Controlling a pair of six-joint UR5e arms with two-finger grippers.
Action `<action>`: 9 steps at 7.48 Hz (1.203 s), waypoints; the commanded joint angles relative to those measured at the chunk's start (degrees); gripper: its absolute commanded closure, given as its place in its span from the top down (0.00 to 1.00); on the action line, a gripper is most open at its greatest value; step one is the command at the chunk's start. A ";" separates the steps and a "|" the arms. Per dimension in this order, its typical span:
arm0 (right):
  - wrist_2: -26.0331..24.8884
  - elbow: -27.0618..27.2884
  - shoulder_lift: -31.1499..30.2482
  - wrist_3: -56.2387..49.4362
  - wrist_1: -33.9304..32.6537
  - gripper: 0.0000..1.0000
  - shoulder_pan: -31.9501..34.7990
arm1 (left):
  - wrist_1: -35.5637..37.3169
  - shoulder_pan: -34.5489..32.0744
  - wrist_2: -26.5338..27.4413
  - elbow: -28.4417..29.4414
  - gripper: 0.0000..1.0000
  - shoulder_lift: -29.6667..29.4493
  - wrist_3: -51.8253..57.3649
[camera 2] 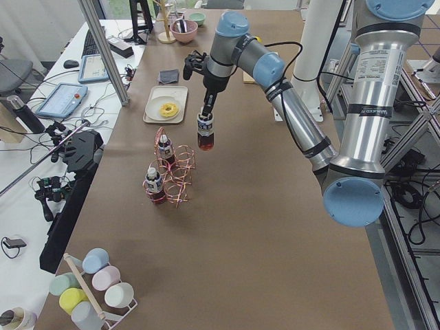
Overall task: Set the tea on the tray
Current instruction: 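Grasp the tea bottle with the left gripper and lift it out, then carry the bottle with the left gripper and set it on the table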
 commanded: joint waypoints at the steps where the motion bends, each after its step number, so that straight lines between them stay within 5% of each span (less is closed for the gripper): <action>1: 0.06 0.01 -0.30 -0.09 0.05 1.00 0.00 | 0.72 12.45 4.90 -3.93 0.00 -3.48 -16.62; 3: -0.12 -0.17 -0.21 -0.17 -0.04 1.00 0.00 | 3.94 22.13 10.61 -2.19 0.00 -11.29 -26.92; 5: -0.30 -0.17 -0.12 -0.09 -0.03 1.00 0.00 | 17.36 24.18 14.40 5.34 0.00 -29.97 -28.19; 9: -0.21 -0.34 0.05 -0.09 0.05 1.00 0.00 | 17.16 36.38 25.55 19.77 0.00 -44.01 -36.17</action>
